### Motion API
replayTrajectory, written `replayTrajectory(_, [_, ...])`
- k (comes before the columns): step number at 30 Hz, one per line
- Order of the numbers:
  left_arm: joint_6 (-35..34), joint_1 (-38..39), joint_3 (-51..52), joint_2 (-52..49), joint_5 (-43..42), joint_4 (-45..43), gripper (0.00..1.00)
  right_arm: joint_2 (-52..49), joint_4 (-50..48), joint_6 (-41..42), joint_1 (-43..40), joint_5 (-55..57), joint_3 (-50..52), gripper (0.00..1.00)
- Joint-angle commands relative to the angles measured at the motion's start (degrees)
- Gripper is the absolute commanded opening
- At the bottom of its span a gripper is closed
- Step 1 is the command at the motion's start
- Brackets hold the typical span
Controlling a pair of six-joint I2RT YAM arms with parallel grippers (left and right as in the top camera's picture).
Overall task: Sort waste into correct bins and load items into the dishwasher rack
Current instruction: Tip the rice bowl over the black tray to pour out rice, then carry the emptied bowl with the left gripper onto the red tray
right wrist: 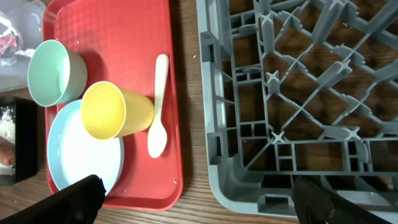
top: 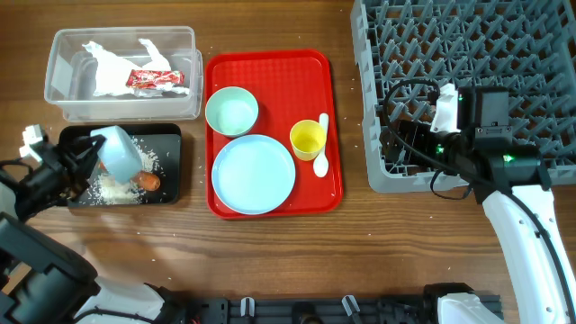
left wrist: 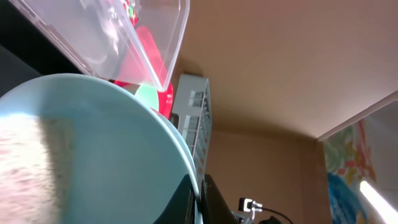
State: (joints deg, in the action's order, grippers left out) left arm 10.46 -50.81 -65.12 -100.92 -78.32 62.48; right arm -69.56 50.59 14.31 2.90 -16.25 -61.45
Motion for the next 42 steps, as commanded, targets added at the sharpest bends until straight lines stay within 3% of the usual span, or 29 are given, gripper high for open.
replayTrajectory(1, [1.1,-1.9,0.3,1.2,-5.1,0.1,0.04,-0.4,0.1,0.3,-0.1,0.7,-0.9,1.0])
replayTrajectory(6, [0.7,-4.4,0.3,1.1,-7.3,-1.8,0.04,-0.4,0.1,0.3,-0.1,0.7,-0.9,1.0])
replayTrajectory(8, [-0.6,-5.2,0.3,1.0,-11.7,-0.2,0.04,-0.4,0.1,0.3,-0.1,0.7,-0.9,1.0])
replayTrajectory(10, [-4.7,-5.7,0.2,1.0,-12.0,0.8,0.04,-0.4,0.1,0.3,-0.1,0.7,-0.9,1.0])
replayTrajectory(15, [-5.7,-5.9,0.2,1.0,-12.0,-0.6,0.04,-0.4,0.1,0.5,-0.1,0.7,-0.9,1.0])
replayTrajectory(16, [-9.8,-6.2,0.2,0.5,-11.9,-5.0,0.04,-0.4,0.0,0.7,-0.1,0.7,-0.9,1.0])
replayTrajectory(19, [-16.1,-7.2,0.2,0.3,-12.0,-6.6,0.04,-0.4,0.1,0.7,-0.1,0.7,-0.9,1.0])
replayTrajectory(23, [-14.7,-7.2,0.2,0.4,-12.0,-5.3,0.04,-0.4,0.1,0.7,-0.1,0.7,-0.9,1.0])
replayTrajectory(25, [-7.2,-5.1,0.2,2.1,-10.4,-3.2,0.04,-0.4,0.1,0.7,-0.1,0.7,-0.9,1.0])
replayTrajectory(31, [-3.5,9.9,-4.1,15.5,-4.8,-5.8,0.04,-0.4,-0.6,0.7,-0.1,0.7,-0.9,1.0])
replayTrajectory(33, [-10.0,16.7,-8.3,19.7,4.0,-9.6,0.04,-0.4,-0.6,0.7,-0.1,0.7,-0.9,1.0])
replayTrajectory(34, [-15.7,21.5,-11.3,21.6,13.1,-12.0,0.04,-0.4,-0.6,0.7,-0.1,0.7,-0.9,1.0])
replayTrajectory(36, [-20.6,31.8,-16.9,23.9,29.5,-15.4,0.04,-0.4,-0.6,0.7,-0.1,0.7,-0.9,1.0])
replayTrajectory(39, [-21.4,50.7,-22.9,23.3,53.1,-20.8,0.04,-0.4,-0.5,0.8,-0.1,0.7,-0.9,1.0])
replayTrajectory(42, [-19.9,63.9,-23.2,20.5,71.0,-27.0,0.04,-0.4,-0.3,0.8,-0.1,0.7,-0.9,1.0])
